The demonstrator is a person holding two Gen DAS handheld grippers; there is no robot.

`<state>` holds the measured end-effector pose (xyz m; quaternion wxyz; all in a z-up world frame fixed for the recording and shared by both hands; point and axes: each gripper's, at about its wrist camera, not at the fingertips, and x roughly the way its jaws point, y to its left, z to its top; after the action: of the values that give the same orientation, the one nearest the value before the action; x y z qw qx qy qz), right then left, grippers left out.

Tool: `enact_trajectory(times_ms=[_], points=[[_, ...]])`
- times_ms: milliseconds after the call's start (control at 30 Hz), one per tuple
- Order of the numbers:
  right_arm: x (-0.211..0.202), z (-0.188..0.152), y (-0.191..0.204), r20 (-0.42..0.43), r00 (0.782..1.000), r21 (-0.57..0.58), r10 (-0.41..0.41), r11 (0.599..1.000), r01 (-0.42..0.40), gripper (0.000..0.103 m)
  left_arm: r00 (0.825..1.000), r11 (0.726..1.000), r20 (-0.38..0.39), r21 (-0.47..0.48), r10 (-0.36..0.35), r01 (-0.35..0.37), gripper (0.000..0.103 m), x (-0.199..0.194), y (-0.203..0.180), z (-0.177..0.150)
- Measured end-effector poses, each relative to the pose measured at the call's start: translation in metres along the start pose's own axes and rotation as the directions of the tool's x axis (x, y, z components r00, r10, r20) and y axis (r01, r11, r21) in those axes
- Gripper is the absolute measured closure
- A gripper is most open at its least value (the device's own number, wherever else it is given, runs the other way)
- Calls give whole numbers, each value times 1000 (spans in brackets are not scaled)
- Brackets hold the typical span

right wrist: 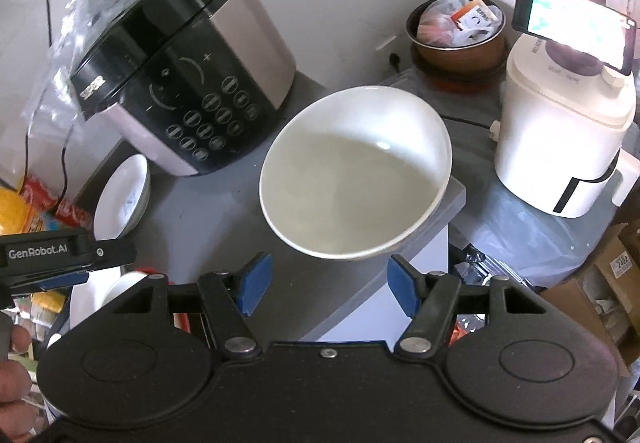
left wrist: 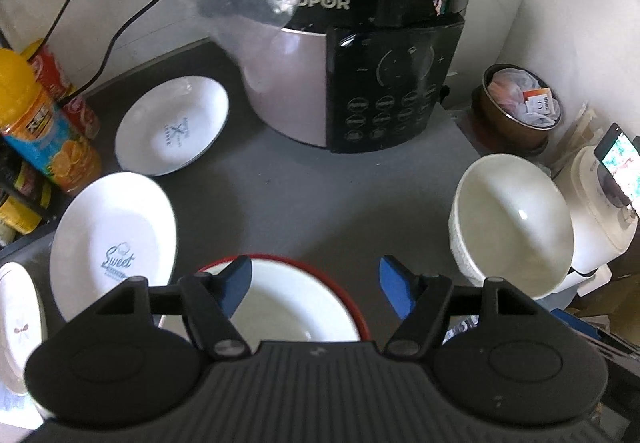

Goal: Organize plates and bowls
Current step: 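Move the right tool to the cream patterned bowl and grip its rim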

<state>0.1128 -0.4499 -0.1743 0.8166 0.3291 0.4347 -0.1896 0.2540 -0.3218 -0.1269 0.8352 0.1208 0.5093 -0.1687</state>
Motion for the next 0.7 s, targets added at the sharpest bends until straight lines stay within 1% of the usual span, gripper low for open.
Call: enact_trajectory(times_ms=[167,300,333,367,433,500,567,600,667,700], points=[[8,4,-4,0,1000,33,-24,999,24,41,1000,1000,0,28,-13,13,34,6,-6,10],[17,6,-9,-14,998,71,-57,996,58,49,999,999,-4,38,-35,35,34,11,-10,17],[20,6,-10,-20,998,78,-67,995,69,53,999,998,-4,43,-38,38,34,12,-12,19],[22,6,-12,-25,997,85,-74,994,75,60,999,998,-2,48,-42,42,34,13,-14,20],[23,5,-15,-20,998,94,-65,993,67,62,999,997,-1,58,-53,53,34,15,-17,22],[22,6,-13,-11,997,73,-73,995,74,66,998,996,-4,63,-62,62,34,18,-20,25],[21,8,-12,-1,997,60,-73,996,73,79,997,995,-11,69,-70,71,34,22,-23,26],[20,9,-12,4,998,50,-70,996,69,83,997,995,-15,73,-73,74,34,24,-25,27],[21,11,-9,-9,999,22,-50,998,50,103,997,994,-21,79,-80,81,34,27,-27,27],[23,11,-9,-22,999,19,-40,999,41,103,996,993,-25,80,-84,85,34,30,-29,27]])
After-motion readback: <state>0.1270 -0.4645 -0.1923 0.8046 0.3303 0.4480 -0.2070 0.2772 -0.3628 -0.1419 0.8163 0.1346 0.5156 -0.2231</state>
